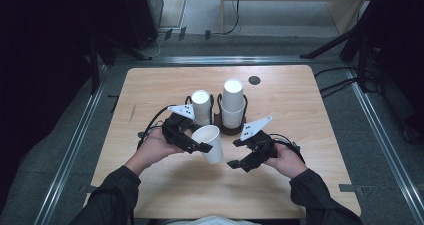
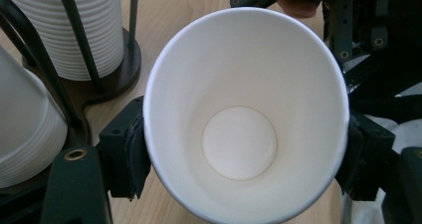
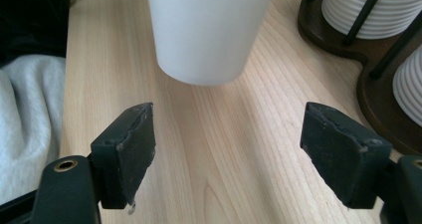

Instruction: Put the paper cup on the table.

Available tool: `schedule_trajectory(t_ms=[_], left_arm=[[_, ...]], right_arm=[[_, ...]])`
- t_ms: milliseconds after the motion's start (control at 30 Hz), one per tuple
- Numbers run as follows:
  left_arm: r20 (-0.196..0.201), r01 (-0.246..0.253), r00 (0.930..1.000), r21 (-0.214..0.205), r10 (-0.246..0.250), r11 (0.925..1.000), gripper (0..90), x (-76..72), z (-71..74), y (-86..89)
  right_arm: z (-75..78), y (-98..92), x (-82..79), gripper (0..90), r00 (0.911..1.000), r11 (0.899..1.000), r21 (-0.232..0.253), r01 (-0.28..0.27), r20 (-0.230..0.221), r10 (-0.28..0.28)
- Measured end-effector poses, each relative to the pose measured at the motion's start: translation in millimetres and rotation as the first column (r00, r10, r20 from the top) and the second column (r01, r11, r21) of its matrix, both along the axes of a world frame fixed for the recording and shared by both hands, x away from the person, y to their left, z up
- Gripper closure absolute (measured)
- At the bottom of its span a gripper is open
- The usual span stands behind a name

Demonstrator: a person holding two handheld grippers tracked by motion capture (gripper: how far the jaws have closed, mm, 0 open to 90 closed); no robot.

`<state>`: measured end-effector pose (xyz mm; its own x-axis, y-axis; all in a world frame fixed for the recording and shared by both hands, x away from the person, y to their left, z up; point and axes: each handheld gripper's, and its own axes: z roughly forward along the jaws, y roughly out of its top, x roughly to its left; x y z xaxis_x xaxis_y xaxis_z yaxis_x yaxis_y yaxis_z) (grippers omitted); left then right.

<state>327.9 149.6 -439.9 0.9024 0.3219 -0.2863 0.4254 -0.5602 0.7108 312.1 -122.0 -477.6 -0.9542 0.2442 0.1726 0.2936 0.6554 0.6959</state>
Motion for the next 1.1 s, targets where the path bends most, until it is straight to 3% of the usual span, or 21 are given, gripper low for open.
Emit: schedule_trajectory(t_ms=[367,667,1100], left_arm=[[0.001,0.005,1.0,0.048,-0.005,0.9988,23.2,-1.2,-2.2,8.3],[0.006,-0.035,0.9994,0.048,0.034,0.9982,23.2,-1.0,-0.8,25.0],[0.013,-0.098,0.9952,0.065,0.097,0.9931,23.1,-0.5,-2.3,50.9]], right_arm=[[1.0,-6.9,4.9,22.2,0.9994,1.0,-0.009,0.028,0.02,-0.027],[0.8,-17.6,13.9,22.2,0.9978,0.998,-0.01,0.063,0.021,-0.062],[3.6,-22.7,21.1,22.2,0.997,0.998,-0.007,0.062,0.047,-0.061]])
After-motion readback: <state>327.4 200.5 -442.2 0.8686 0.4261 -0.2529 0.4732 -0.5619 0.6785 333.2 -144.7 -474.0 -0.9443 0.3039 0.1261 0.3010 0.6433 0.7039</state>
